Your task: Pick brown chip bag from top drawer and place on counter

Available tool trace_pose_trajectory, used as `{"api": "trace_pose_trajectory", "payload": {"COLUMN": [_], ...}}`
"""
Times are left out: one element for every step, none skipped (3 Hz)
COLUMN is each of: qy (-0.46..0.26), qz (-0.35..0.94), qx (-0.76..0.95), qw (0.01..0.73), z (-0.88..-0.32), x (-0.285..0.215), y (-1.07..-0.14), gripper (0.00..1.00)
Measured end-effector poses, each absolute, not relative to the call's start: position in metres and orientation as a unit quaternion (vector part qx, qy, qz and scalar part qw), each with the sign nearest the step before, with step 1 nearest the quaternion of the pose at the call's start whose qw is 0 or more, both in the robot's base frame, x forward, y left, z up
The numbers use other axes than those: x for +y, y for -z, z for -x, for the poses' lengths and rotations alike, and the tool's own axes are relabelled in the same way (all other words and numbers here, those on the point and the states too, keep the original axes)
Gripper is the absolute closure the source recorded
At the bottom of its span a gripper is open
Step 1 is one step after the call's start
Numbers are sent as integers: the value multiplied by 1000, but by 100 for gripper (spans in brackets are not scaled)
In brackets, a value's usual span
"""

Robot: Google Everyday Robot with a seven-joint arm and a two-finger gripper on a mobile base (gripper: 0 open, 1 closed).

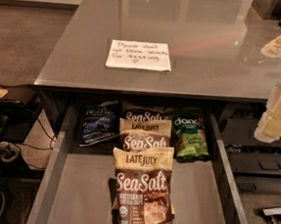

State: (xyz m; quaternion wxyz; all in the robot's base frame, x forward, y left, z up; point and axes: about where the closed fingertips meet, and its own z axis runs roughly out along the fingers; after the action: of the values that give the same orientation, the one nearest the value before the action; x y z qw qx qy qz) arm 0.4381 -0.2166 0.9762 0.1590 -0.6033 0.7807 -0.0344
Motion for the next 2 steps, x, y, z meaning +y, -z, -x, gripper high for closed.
{"api": "trace_pose_trajectory", "payload": {"qy": [34,19], "qz": [603,603], "qx": [781,779], "qw": [159,174], "z": [-438,-437], "x": [-217,-212], "y": [-976,-966], "gripper": [0,0]}}
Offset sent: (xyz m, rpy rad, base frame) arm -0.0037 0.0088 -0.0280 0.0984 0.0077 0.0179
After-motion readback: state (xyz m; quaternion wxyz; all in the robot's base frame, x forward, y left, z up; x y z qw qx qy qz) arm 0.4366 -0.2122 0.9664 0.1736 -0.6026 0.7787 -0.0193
